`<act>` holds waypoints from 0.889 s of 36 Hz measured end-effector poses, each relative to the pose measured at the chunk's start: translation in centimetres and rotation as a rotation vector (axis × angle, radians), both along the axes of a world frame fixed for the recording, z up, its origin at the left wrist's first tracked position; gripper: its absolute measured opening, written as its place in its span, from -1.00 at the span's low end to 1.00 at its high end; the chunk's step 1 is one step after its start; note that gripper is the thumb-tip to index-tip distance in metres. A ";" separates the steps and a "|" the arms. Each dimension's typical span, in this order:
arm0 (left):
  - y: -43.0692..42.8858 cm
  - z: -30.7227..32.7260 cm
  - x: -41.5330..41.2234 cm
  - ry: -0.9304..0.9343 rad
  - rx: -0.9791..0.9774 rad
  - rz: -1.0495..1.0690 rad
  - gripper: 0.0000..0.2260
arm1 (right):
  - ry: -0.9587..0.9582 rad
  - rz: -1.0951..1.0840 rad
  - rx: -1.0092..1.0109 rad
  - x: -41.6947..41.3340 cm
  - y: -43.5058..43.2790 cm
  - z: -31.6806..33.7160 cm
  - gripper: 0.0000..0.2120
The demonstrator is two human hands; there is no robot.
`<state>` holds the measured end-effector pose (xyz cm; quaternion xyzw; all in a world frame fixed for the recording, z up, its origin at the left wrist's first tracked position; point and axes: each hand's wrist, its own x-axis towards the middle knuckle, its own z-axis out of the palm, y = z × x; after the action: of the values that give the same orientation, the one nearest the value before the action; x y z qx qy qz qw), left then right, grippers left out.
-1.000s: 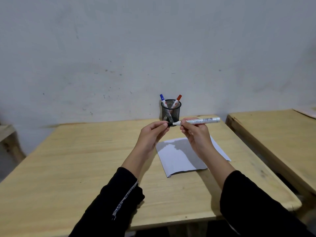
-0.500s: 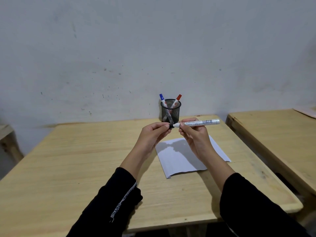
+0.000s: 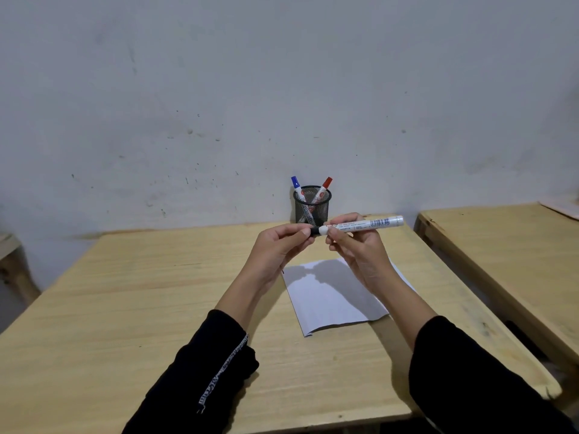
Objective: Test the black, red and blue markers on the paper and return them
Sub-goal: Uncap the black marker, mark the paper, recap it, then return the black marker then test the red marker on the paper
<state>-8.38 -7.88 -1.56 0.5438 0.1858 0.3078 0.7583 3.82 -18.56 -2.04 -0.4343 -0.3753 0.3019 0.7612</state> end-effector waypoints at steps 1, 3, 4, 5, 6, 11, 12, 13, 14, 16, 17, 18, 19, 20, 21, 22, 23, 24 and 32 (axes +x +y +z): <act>0.1 0.3 0.2 -0.014 0.012 0.017 -0.91 | 0.005 0.003 0.002 0.3 -0.1 0.5 -0.88; 0.6 0.9 0.3 -0.031 0.034 0.064 -0.90 | 0.037 -0.036 0.018 1.1 -0.4 1.4 -0.92; 0.9 1.3 0.3 -0.049 0.031 0.084 -0.90 | 0.056 -0.069 0.035 1.5 -0.6 1.9 -0.93; 1.3 1.7 0.2 -0.067 0.021 0.103 -0.90 | 0.061 -0.106 0.043 2.0 -0.9 2.3 -0.93; 1.7 1.9 0.2 -0.082 0.013 0.124 -0.90 | 0.049 -0.142 0.048 2.6 -1.2 2.4 -0.92; 3.1 3.3 1.3 -0.119 0.046 0.166 -0.90 | -0.298 -0.185 -0.071 4.1 -1.6 2.8 -0.93; 3.3 4.0 1.8 -0.124 0.055 0.183 -0.90 | -0.377 -0.179 -0.129 4.4 -1.1 3.1 -0.93; 3.4 4.3 2.1 -0.107 0.081 0.215 -0.90 | -0.443 -0.180 -0.195 4.6 -1.0 3.1 -0.92; 6.1 5.3 5.1 -0.094 0.110 0.255 -0.90 | -0.517 -0.179 -0.248 7.3 2.1 3.6 -0.90; 8.1 6.0 7.4 -0.058 0.209 0.274 -0.90 | -0.661 -0.138 -0.347 8.9 4.5 3.7 -0.84; 8.4 6.1 7.8 -0.026 0.265 0.272 -0.89 | -0.722 -0.126 -0.393 8.9 5.0 3.6 -0.80; 8.3 6.2 8.0 -0.005 0.327 0.255 -0.89 | -0.754 -0.108 -0.403 8.7 5.4 3.3 -0.77; 7.8 6.1 8.1 0.011 0.373 0.238 -0.89 | -0.785 -0.098 -0.412 8.3 5.6 3.0 -0.76; 7.5 5.9 8.3 0.031 0.412 0.216 -0.89 | -0.809 -0.087 -0.421 8.0 5.8 2.6 -0.76; 7.1 5.8 8.4 0.059 0.442 0.195 -0.88 | -0.804 -0.083 -0.430 7.5 6.0 2.4 -0.76; 7.0 5.6 8.3 0.085 0.473 0.168 -0.88 | -0.784 -0.088 -0.434 7.3 6.1 2.2 -0.75; 6.9 5.5 8.3 0.111 0.512 0.156 -0.86 | -0.787 -0.111 -0.449 7.2 6.3 2.3 -0.75; 8.4 4.0 9.5 0.139 0.524 0.154 -0.86 | -0.780 -0.101 -0.472 8.4 8.1 0.9 -0.76; 10.6 -1.3 8.8 0.487 0.741 0.254 -0.80 | -0.552 -0.305 -0.319 10.5 9.8 0.8 -0.71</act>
<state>0.43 2.67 -2.89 0.8077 0.3009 0.3073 0.4033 14.32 -8.76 -1.21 -0.6639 -0.4458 0.1106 0.5901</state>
